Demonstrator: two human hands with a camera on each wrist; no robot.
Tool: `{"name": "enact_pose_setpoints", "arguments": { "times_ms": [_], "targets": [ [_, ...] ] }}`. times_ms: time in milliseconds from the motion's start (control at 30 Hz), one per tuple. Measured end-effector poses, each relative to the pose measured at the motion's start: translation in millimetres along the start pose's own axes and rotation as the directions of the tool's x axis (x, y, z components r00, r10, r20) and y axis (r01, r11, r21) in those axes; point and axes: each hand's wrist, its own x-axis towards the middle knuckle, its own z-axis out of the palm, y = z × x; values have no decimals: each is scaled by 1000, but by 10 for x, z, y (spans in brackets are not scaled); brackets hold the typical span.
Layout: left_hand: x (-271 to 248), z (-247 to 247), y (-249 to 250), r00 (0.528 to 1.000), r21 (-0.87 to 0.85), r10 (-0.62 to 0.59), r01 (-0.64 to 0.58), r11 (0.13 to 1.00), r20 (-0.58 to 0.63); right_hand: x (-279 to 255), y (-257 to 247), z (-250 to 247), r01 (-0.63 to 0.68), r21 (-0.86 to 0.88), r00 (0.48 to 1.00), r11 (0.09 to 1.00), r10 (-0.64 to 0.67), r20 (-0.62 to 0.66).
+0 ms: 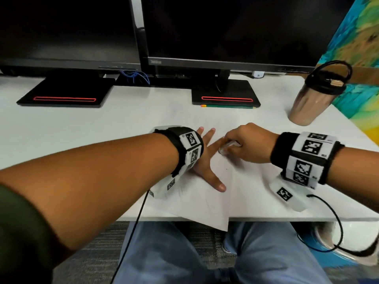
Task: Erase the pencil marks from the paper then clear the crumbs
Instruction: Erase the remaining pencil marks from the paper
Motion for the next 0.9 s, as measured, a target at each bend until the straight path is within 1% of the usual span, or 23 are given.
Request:
{"name": "enact_pose_setpoints", "arguments": {
  "times_ms": [67, 100, 133, 167, 267, 300, 367, 400, 467, 533, 567, 633, 667, 700, 767, 800, 833, 900],
  "targets": [
    [13, 2, -2, 1000, 14, -14, 14, 1000, 16, 12, -53, 57, 60, -22, 997, 998, -59, 55],
    [23, 5, -9, 999, 18, -20, 20, 1000, 25, 9, -95, 70, 106, -1, 990, 994, -106, 89],
    [26, 2, -11, 999, 16, -24, 23, 1000, 29, 2, -122, 69, 133, 18, 983, 991, -134, 126],
    [25, 1, -11, 999, 13, -26, 25, 1000, 31, 20, -115, 65, 142, 30, 980, 989, -144, 135],
    [24, -8, 4, 999, 23, -20, 20, 1000, 31, 56, -36, 19, 72, 38, 995, 997, -74, 68],
    [25, -7, 3, 999, 25, -19, 19, 1000, 29, 56, -24, 32, 85, 48, 995, 995, -87, 55],
    [29, -9, -9, 1000, 32, -18, 18, 999, 24, 12, -80, 47, 126, 100, 984, 987, -137, 112],
    [24, -10, -10, 1000, 32, -18, 18, 999, 25, -15, -116, 36, 121, 120, 980, 985, -138, 142],
    [13, -15, 8, 999, 31, -23, 23, 999, 28, -2, -88, 3, 70, 140, 988, 988, -87, 125],
    [11, -16, 10, 999, 30, -27, 27, 999, 25, 7, -61, -5, 57, 136, 993, 989, -70, 95],
    [8, -14, 7, 999, 27, -28, 27, 999, 23, -1, -61, 9, 76, 141, 991, 987, -91, 99],
    [2, -7, -2, 1000, 19, -22, 22, 1000, 15, -59, -140, 29, 133, 171, 974, 976, -161, 161],
    [-1, 5, -2, 1000, 16, -20, 19, 1000, 16, -87, -168, 39, 142, 182, 968, 973, -175, 180],
    [0, 4, -1, 1000, 13, -22, 22, 1000, 17, -71, -137, 43, 138, 183, 971, 973, -169, 168],
    [19, 4, -2, 999, 23, -29, 29, 999, 23, -33, -71, 34, 90, 171, 987, 981, -111, 117],
    [30, 3, -6, 999, 30, -31, 30, 999, 26, -19, -61, 41, 94, 164, 989, 982, -111, 98],
    [40, 7, -7, 999, 33, -31, 30, 999, 28, -14, -61, 61, 117, 171, 987, 978, -134, 92],
    [39, 8, -8, 999, 36, -24, 23, 999, 33, -52, -132, 87, 172, 197, 968, 965, -203, 149]
  ]
}}
